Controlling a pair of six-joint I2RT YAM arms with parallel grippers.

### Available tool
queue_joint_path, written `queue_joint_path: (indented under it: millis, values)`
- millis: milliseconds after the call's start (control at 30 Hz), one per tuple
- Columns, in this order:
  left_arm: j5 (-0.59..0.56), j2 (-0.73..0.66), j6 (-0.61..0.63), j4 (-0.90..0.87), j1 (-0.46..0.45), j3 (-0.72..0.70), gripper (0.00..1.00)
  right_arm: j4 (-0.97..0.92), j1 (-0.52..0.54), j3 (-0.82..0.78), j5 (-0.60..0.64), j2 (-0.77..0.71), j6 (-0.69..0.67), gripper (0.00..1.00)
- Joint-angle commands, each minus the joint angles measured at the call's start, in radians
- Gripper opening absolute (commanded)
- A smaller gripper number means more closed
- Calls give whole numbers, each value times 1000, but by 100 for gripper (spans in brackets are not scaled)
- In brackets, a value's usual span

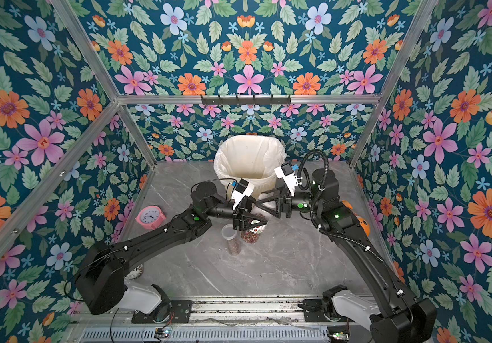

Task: Empty the moldy dried flower tea in the jars
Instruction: Unscrew the lid from the jar.

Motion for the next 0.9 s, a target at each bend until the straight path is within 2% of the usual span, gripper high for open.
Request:
queue_joint_path:
  millis: [0, 67, 167, 267, 400, 567, 667, 867]
  values:
    - [-146, -1, 41, 54, -3, -8, 55, 94, 2, -21, 117, 4, 122, 85]
    - [-241, -1, 50, 57, -12, -14, 55, 146, 4, -32, 198, 17, 199, 85]
    - [-368, -9, 99, 7, -23, -14, 55, 98, 11, -14, 341, 30, 251, 81]
    - [-521, -18, 168, -66, -37, -10, 55, 46, 13, -4, 442, 27, 259, 70]
    - [-688, -11, 260, -145, -68, 2, 54, -33, 27, 40, 501, 56, 230, 68]
    - [-796, 11, 290, -201, -80, 29, 54, -109, 60, 84, 581, 105, 196, 66]
    - [-836, 13, 291, -223, -81, 34, 54, -142, 63, 99, 613, 121, 184, 62]
    - [-901, 21, 290, -239, -83, 33, 53, -180, 63, 121, 644, 134, 178, 64]
